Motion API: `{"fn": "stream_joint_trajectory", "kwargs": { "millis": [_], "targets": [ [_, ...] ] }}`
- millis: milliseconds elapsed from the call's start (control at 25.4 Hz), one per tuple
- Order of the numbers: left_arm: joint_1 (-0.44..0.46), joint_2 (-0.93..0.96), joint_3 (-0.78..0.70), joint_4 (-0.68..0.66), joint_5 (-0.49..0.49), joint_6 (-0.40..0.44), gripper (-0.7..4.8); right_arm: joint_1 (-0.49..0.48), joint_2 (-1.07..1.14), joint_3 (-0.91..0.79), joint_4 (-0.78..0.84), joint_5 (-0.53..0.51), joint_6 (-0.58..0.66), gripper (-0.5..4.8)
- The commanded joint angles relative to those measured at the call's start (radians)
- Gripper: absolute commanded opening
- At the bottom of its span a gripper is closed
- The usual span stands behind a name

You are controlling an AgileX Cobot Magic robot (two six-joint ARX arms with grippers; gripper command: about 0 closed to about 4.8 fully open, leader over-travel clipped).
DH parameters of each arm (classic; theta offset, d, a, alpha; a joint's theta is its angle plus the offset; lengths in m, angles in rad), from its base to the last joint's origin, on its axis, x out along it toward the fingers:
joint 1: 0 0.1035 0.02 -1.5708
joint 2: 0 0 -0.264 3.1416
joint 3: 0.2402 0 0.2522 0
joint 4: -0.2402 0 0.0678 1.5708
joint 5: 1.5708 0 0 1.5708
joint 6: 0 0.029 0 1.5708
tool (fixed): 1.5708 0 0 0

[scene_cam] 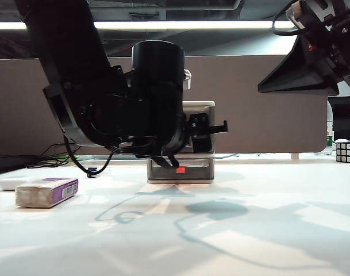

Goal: Open the second layer of the drawer on the table, pick up a pack of napkins on the table and put it in, and finally close the drawer.

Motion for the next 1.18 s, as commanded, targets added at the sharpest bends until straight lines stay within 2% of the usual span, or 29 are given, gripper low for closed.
{"fn": "stream_joint_trajectory", "kwargs": {
  "millis": [39, 236, 473, 906, 1182],
  "targets": [
    [0.014, 0.002, 0.004, 0.008, 0.003, 0.004, 2.77, 0.0, -0.003, 0.005, 0.018, -0.004, 0.0, -0.05],
    [0.024, 0.004, 0.005, 0.008, 0.018, 0.003, 2.77, 0.0, -0.002, 0.005, 0.034, 0.031, -0.001, -0.05],
    [0.025, 0.021, 0.005, 0.01, 0.056, 0.003, 2.68, 0.0, 0.074, 0.006, 0.148, 0.037, -0.003, -0.05],
    [0.027, 0.025, 0.008, 0.023, 0.058, 0.003, 2.68, 0.0, 0.149, 0.007, 0.168, 0.035, -0.003, -0.05],
    [0.037, 0.054, 0.082, -0.015, 0.072, 0.027, 2.68, 0.0, 0.158, 0.007, 0.175, 0.035, -0.003, -0.05]
  ]
}}
